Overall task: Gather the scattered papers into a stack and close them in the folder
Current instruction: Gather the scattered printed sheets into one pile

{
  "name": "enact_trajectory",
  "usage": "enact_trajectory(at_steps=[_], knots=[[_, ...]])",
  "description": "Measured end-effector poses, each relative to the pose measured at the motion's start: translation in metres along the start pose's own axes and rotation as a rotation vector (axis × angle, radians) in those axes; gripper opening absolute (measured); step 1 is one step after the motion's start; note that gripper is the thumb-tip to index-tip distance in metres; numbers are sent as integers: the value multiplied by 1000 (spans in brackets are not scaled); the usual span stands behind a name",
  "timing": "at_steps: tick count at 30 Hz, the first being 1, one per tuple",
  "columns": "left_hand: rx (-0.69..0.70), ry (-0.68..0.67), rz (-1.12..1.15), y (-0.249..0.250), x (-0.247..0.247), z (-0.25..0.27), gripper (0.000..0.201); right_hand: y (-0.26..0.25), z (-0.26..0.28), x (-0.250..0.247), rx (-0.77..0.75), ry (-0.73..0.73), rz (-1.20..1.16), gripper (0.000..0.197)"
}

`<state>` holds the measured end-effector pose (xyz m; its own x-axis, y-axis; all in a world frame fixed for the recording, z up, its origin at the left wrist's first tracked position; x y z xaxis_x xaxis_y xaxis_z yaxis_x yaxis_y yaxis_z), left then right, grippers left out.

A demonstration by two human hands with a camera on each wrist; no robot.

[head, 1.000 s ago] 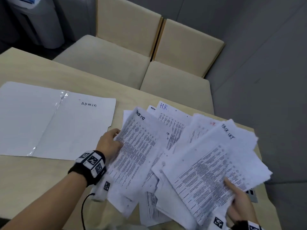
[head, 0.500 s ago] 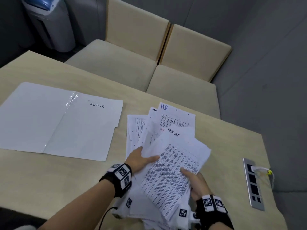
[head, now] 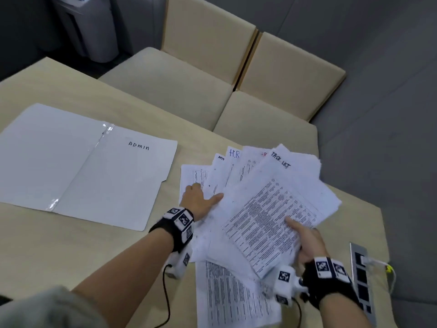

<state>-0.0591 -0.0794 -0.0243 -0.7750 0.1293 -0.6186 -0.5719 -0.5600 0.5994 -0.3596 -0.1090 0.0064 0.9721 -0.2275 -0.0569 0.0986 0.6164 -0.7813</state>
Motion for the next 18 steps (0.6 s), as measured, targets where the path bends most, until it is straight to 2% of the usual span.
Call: enact_trajectory(at_steps=[2,5,6,9,10,14,16,17,18], knots=[[18,-27,-120,1,6,-13,87,-4,-19,9,18,-32,87,78],[28,-43,-206,8,6,-29,80,-1,-51,21,-27,-106,75,99],[23,-62,-231,10,6,-31,74,0,-58,27,8,-137,78,102],[57,-90,-226,23,7,-28,38,-4,-52,45,113,-190,30,61],[82,-99,-156,25,8,-26,35,-5,-49,48,143,-204,48,56],[187,-183,247,30,-3,-5,53,-7,-43,35,161,-248,-58,51],[189,-235,336,25,-2,7,51,-5,-38,20,136,-201,-51,47],[164,-181,289,21,-1,13,47,-1,-37,12,123,-151,-40,48],[97,-61,182,15,0,15,47,5,-39,4,100,-99,9,59]])
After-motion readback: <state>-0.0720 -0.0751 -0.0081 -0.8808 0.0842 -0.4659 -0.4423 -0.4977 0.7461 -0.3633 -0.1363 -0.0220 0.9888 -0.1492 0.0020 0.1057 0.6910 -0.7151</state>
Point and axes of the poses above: each hand's wrist, its own z-axis away from the middle knuckle, its own x-axis out of the palm, y = z × x, the point moved 1 cm from there along -z, towards the middle knuckle, and after that the axes turned 11 degrees about -z, right-handed, at the moved point
